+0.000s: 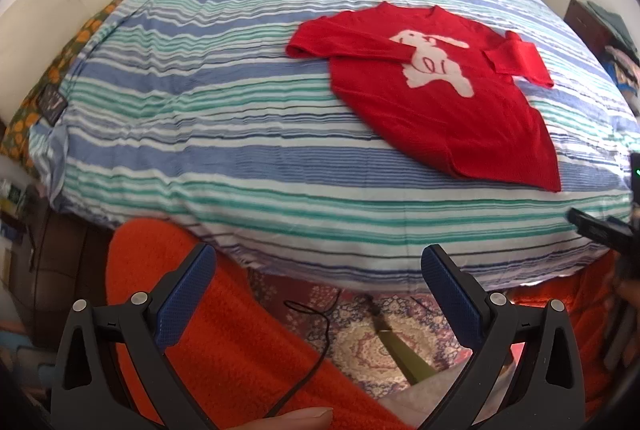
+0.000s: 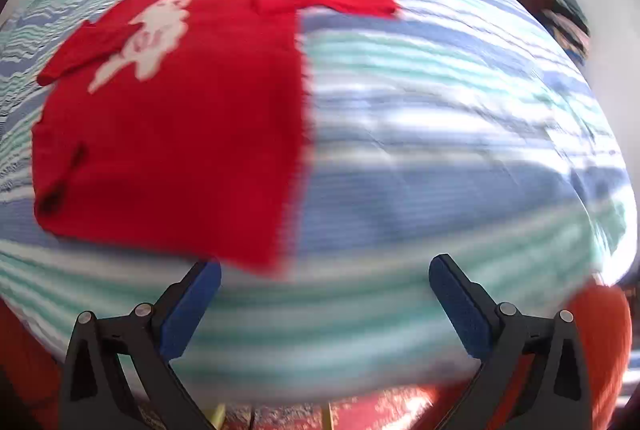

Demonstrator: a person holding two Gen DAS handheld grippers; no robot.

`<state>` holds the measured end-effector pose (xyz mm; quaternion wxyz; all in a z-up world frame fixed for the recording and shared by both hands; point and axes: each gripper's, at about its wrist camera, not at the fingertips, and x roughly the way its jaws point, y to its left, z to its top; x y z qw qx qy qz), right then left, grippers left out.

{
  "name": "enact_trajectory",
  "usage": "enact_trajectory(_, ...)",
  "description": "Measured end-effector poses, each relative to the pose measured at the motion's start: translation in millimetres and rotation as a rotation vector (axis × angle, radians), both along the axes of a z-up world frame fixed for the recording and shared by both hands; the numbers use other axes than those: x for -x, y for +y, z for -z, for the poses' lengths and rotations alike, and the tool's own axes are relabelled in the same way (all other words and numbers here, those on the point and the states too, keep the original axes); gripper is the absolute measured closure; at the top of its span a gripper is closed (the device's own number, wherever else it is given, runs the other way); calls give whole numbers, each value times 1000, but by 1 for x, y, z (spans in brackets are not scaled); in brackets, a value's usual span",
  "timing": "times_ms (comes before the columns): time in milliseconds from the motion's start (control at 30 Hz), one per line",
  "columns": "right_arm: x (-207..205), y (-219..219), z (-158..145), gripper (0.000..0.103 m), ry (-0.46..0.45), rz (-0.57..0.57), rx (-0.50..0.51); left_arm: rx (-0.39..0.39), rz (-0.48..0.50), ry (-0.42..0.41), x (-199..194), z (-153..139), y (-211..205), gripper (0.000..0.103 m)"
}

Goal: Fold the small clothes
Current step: 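Move both grippers toward the hem of the red sweater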

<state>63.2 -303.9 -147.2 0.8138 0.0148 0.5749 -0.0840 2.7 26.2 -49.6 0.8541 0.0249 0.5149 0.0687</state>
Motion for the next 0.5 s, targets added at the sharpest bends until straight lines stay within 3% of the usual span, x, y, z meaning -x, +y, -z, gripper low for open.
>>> enact_trajectory(133,34,-34,-19,0,-97,94,-68,65,65,-36,-45,-7,-15,1)
enact_trajectory(233,30,-33,-29,0,-161,97,-79,134,120,-21,-99,-2,-44,1)
enact_trajectory(400,20,-11,-22,0,-175,-31,-93,14,166,83,-161,56,-120,1)
enact_trajectory(500,24,-1,-19,0,-171,-93,-91,-80,88,151,-185,101,-131,1)
